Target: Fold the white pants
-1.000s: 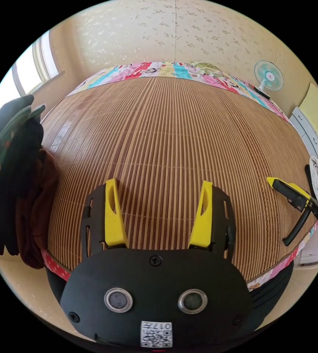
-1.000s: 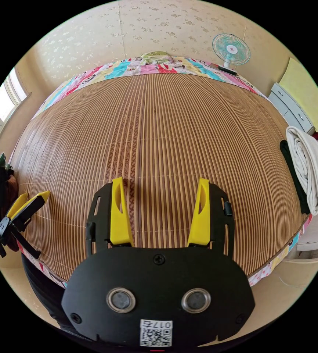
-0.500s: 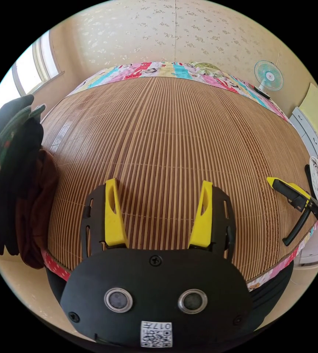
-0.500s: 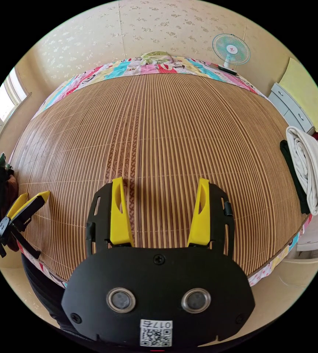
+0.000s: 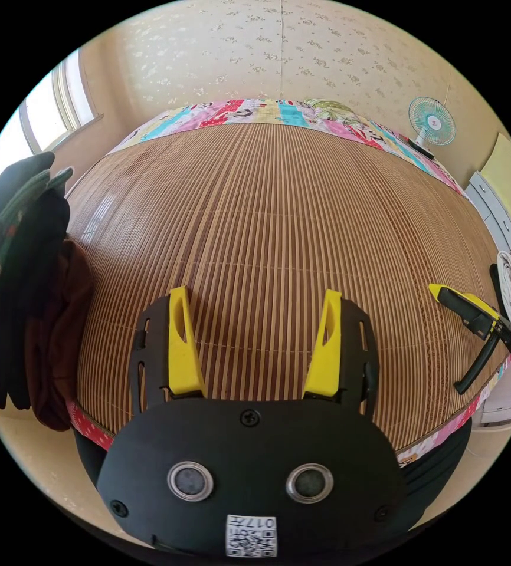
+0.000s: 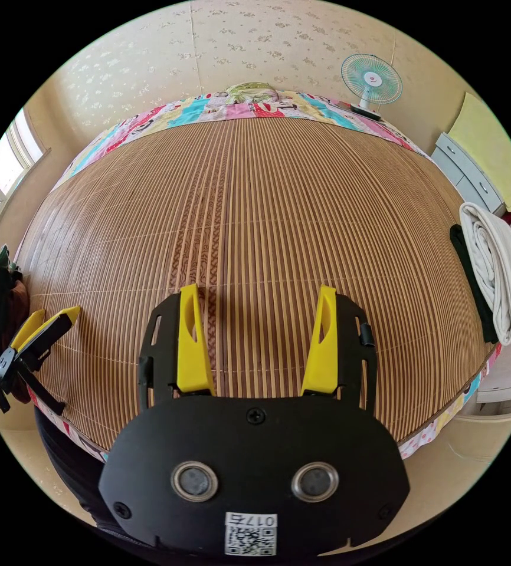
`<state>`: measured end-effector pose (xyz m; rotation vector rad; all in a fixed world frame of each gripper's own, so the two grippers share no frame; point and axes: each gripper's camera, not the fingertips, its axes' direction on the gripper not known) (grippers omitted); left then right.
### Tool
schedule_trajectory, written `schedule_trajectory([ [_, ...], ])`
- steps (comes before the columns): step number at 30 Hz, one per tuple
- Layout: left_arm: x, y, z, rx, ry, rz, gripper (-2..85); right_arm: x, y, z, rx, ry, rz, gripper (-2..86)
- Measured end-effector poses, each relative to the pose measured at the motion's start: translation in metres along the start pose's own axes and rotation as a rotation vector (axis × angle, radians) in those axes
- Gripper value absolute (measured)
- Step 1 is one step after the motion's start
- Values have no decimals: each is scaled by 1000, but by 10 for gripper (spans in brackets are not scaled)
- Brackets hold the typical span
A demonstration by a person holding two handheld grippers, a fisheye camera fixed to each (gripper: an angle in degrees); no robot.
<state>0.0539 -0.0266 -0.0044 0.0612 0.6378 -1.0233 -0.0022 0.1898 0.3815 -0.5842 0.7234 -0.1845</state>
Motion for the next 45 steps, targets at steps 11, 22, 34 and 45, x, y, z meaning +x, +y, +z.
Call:
schedule_trajectory([
  [11, -5, -3, -8, 0, -1, -1, 291, 9, -1, -5, 0, 1, 2, 255],
  [22, -10, -3, -13, 0, -1, -2, 291, 15, -3, -8, 0, 2, 4, 254],
  [34, -14, -2, -13, 0, -2, -2, 291, 17, -6, -11, 0, 3, 6, 254],
  [45, -17, 0, -10, 0, -3, -3, 291, 17, -9, -12, 0, 3, 8, 255],
])
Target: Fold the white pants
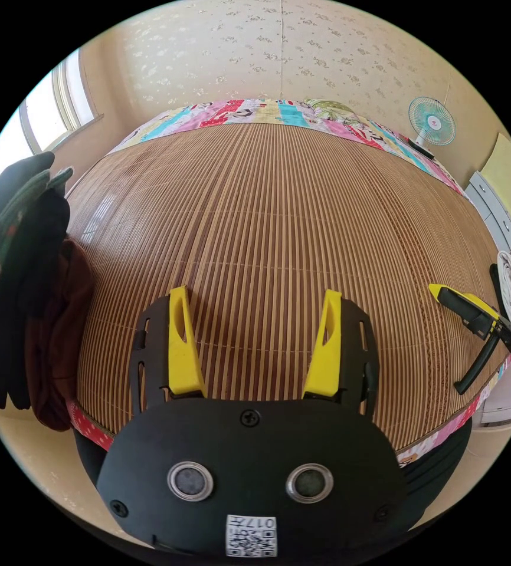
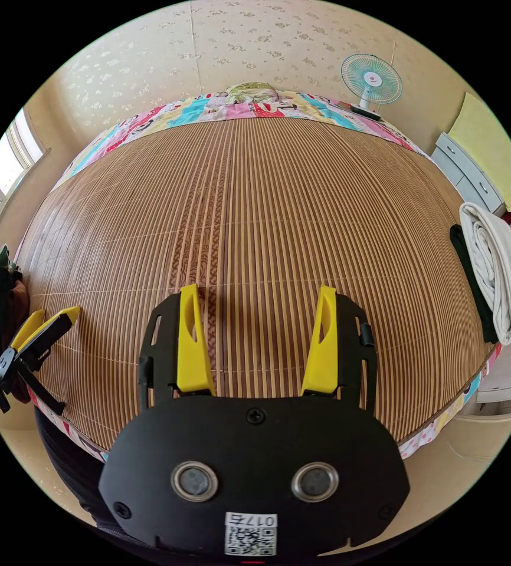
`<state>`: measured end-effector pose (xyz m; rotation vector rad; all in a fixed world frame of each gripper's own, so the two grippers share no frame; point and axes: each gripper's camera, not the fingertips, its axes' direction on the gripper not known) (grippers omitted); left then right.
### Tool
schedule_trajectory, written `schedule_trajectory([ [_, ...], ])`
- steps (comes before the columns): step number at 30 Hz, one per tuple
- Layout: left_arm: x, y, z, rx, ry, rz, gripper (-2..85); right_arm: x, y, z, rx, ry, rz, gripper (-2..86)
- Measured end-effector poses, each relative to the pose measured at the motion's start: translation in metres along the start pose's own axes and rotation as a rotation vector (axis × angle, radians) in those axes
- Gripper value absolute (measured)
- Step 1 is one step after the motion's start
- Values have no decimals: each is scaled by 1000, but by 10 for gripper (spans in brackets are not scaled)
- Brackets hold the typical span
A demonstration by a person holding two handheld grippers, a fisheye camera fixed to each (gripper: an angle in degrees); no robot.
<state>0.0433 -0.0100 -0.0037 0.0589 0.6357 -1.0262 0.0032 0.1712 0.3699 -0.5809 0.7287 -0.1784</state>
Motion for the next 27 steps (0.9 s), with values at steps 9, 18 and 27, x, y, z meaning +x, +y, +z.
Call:
schedule_trajectory([
  [9, 0, 3, 6, 0, 0, -1, 291, -2, -3, 1, 0, 0, 2, 255],
  [18, 2, 5, 14, 0, -1, -1, 291, -5, -5, 2, 0, 1, 3, 255],
  [27, 8, 8, 24, 0, -1, -2, 291, -9, -8, 4, 0, 1, 5, 256],
])
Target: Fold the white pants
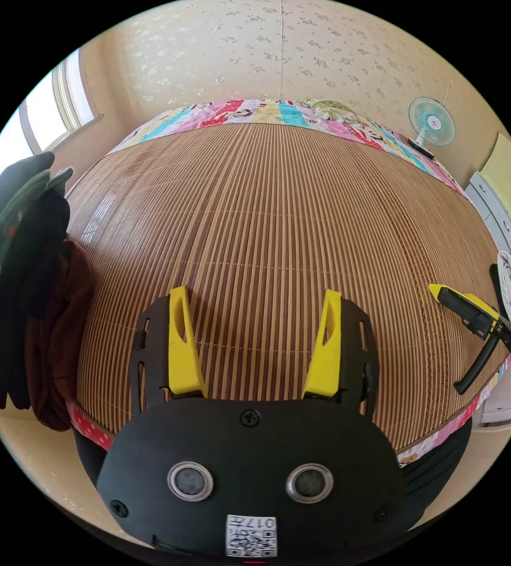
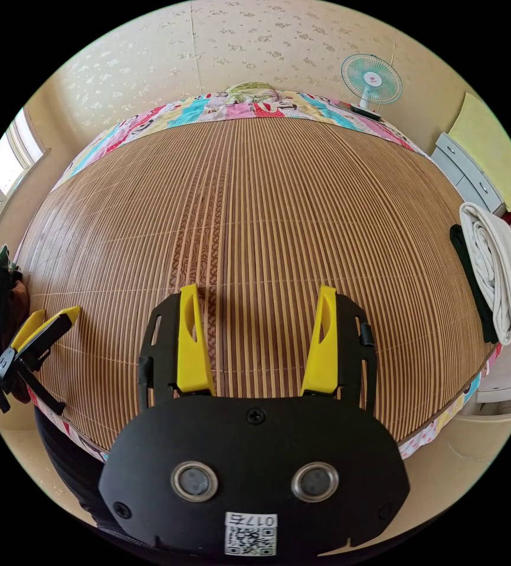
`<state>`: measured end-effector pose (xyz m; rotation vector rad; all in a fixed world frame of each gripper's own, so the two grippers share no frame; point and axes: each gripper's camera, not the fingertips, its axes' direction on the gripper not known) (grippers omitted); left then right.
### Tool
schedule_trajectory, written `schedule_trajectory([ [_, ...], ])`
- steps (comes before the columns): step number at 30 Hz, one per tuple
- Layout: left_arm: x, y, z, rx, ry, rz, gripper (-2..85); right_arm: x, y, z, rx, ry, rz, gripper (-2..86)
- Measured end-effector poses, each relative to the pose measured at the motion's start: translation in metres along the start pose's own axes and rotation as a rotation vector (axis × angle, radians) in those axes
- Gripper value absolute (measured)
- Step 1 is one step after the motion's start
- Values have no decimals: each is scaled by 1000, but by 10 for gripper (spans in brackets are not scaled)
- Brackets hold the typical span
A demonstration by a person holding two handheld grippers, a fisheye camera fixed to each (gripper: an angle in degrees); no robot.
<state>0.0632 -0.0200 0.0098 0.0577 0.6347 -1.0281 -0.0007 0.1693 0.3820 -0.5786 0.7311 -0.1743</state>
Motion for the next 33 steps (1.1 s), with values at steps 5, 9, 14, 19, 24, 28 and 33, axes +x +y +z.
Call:
schedule_trajectory([
  [5, 6, 1, 7, 0, 0, -1, 291, -4, -2, 1, 0, 0, 1, 256],
  [9, 11, 1, 11, 0, 0, -1, 291, -7, -3, 2, 0, 0, 2, 256],
  [14, 21, 0, 18, 0, 0, -1, 291, -12, -6, 4, 0, 0, 3, 256],
  [19, 32, -1, 24, 1, 0, -2, 291, -17, -8, 5, 1, 0, 4, 256],
  [24, 44, -3, 30, 1, 1, -3, 291, -23, -10, 5, 1, 0, 5, 256],
  [28, 57, -5, 35, 1, 1, -3, 291, -28, -12, 6, 1, 0, 6, 256],
  [33, 73, -9, 39, 2, 1, -4, 291, -35, -15, 5, 1, 0, 7, 256],
])
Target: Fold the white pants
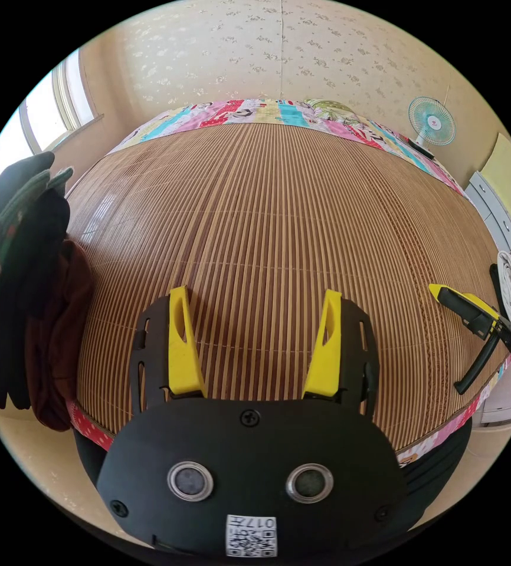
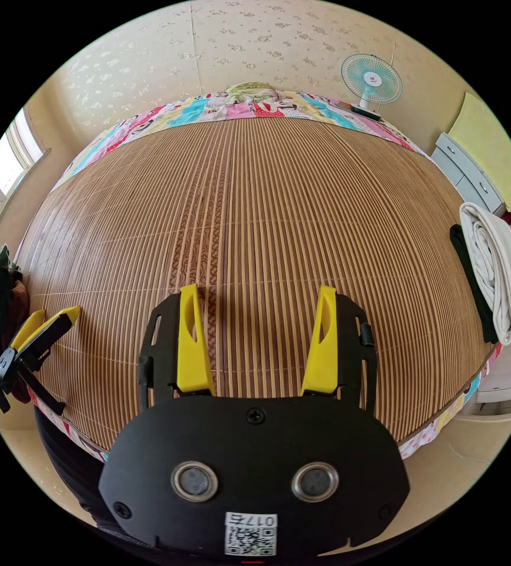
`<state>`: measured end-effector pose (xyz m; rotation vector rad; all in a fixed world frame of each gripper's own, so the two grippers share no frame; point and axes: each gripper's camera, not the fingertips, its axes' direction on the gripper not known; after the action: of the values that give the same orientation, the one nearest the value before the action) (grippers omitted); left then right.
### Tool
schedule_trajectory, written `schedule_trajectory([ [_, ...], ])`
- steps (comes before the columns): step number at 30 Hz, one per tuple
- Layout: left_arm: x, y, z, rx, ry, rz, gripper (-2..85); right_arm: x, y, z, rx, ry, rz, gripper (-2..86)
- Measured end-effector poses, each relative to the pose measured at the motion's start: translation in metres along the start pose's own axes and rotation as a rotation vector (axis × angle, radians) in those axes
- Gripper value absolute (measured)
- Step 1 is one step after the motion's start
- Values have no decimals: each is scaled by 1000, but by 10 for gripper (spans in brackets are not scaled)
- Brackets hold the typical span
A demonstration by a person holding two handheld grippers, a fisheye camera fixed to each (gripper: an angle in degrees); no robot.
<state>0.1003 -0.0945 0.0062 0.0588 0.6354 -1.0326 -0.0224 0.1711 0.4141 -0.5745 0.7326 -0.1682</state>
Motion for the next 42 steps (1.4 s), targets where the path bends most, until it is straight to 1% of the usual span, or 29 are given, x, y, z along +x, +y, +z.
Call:
schedule_trajectory([
  [24, 104, -34, 2, 3, 5, -5, 291, -41, -16, -12, 2, -3, 6, 256],
  [40, 178, -69, -28, 5, 2, -18, 291, -66, -25, -36, 3, -2, 9, 254],
  [42, 186, -76, -34, -22, 6, -23, 290, -66, -26, -39, 4, -9, 12, 254],
])
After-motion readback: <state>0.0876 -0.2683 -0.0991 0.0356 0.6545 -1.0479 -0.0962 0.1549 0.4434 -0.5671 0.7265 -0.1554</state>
